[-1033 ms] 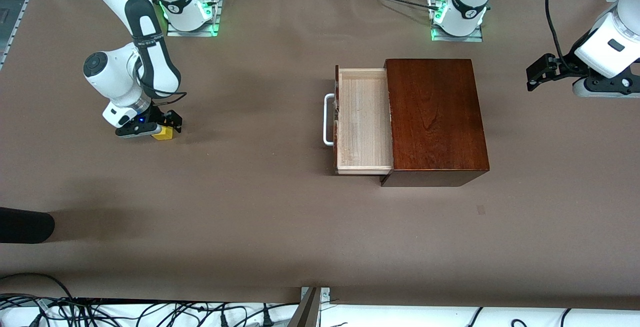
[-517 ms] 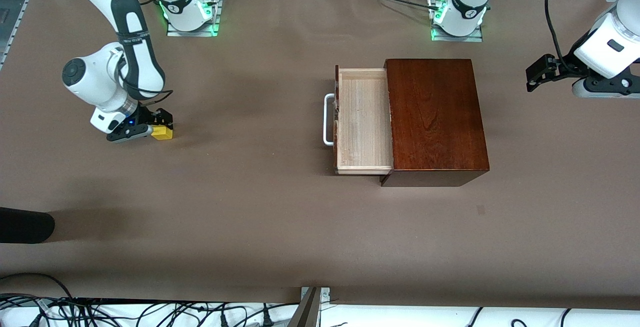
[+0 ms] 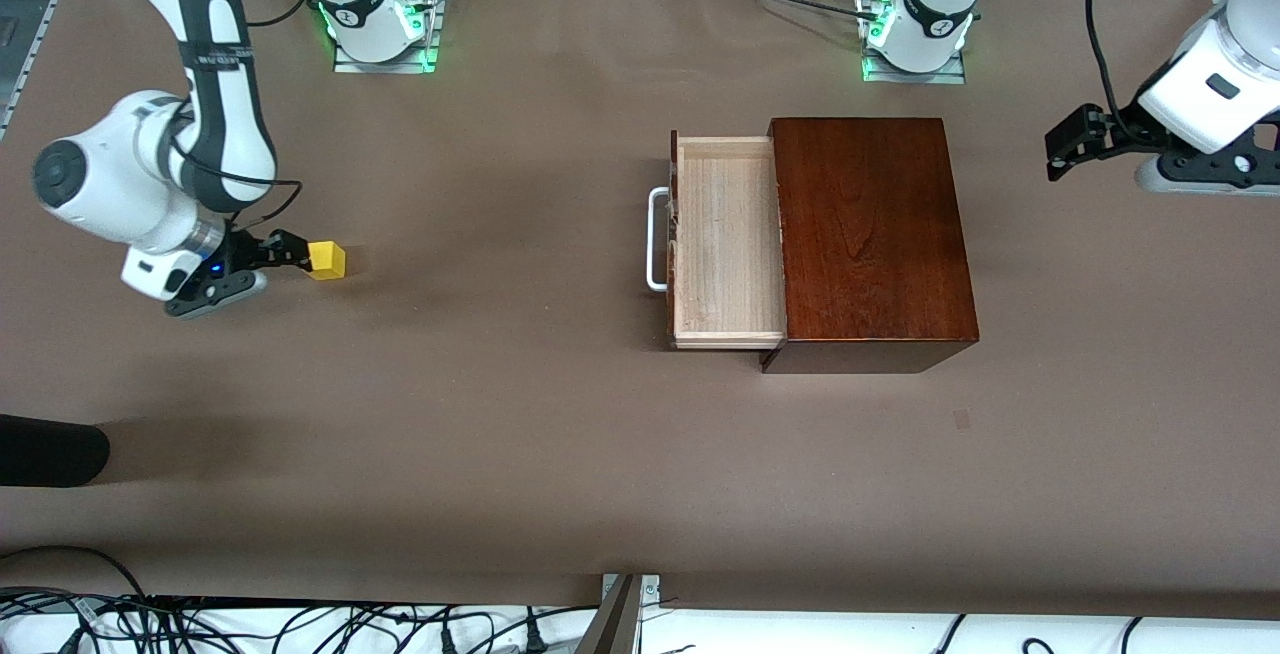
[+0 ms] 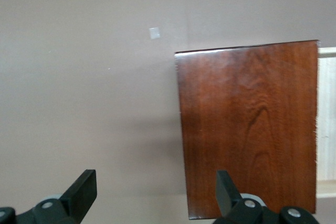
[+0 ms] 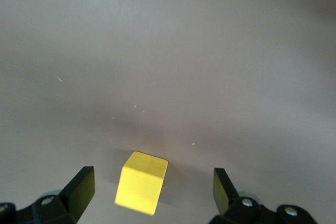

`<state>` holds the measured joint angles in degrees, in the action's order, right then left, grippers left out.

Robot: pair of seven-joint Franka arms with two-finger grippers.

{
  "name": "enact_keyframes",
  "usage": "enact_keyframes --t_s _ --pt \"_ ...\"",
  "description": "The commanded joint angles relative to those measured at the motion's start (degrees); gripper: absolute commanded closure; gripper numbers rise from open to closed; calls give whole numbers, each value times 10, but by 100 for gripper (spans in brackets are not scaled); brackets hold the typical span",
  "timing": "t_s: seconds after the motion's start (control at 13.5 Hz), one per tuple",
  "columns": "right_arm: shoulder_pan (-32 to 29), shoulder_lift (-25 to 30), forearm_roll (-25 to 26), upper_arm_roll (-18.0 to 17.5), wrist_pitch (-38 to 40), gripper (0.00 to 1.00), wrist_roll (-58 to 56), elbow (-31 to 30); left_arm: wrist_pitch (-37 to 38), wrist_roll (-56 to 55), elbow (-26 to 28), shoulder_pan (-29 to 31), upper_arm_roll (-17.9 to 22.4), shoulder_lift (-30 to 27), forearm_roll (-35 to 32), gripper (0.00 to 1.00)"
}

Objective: Open drawer, take yellow block, close drawer
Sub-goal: 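Lower the cube onto the table and open the right gripper, then withdraw the right gripper while the left gripper reaches the drawer front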

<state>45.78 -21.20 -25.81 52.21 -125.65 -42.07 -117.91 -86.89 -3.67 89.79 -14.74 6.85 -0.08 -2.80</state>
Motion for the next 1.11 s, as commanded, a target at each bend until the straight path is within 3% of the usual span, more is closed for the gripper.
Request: enact_keyframes --t_s 0.0,0.52,0.81,1.03 --pt "-1 -2 40 5 88 0 51 90 39 -32 -67 -2 -38 36 -3 0" --pt "12 -2 54 3 198 0 125 195 52 -270 -101 -14 -177 83 -1 0" --pt "25 1 73 0 229 0 170 228 47 -482 -101 -108 -183 128 -3 0" --pt "-23 18 108 -59 247 0 189 250 5 -616 -102 -158 -183 164 -2 0"
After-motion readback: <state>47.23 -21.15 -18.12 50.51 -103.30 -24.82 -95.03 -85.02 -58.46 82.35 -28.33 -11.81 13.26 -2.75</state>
